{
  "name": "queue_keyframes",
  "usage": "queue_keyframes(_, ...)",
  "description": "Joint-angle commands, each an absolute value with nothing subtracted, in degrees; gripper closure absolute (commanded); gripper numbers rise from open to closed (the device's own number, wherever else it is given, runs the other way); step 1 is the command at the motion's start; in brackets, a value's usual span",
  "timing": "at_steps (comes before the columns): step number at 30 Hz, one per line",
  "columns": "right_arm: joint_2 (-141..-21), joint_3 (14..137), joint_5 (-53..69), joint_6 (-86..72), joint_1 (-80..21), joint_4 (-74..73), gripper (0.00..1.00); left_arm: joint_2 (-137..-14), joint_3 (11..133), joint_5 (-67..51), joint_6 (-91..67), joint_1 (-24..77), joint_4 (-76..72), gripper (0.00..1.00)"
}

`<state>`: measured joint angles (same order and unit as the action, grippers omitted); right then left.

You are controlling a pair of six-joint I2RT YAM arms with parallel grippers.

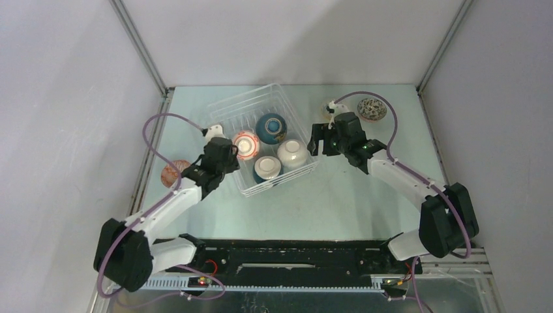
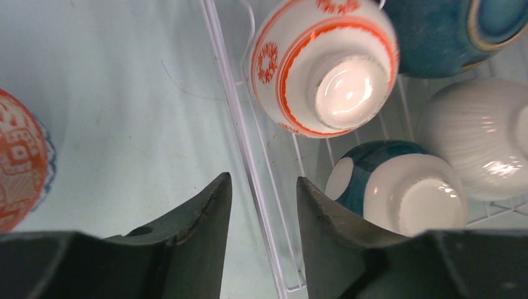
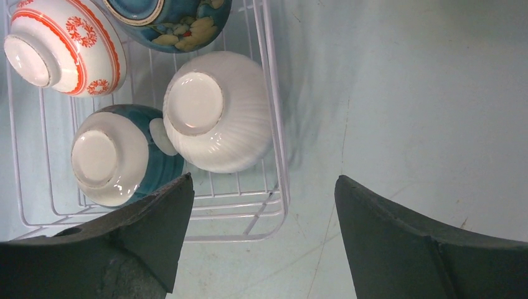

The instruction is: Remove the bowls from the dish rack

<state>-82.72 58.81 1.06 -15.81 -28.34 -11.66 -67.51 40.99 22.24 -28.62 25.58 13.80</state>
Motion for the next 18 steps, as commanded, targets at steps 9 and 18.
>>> queue_keyframes(9,-76.69,55.72,2.7,-15.2,-28.75,-6.44,0.1,-50.13,45.19,13.46,-26.59,25.75,19.17,0.14)
queue_keyframes(18,-77.42,55.4,10.6,-13.44,-30.29,-3.85,0.18,-59.09,52.2,2.78,-23.66,25.75,20.13,0.01)
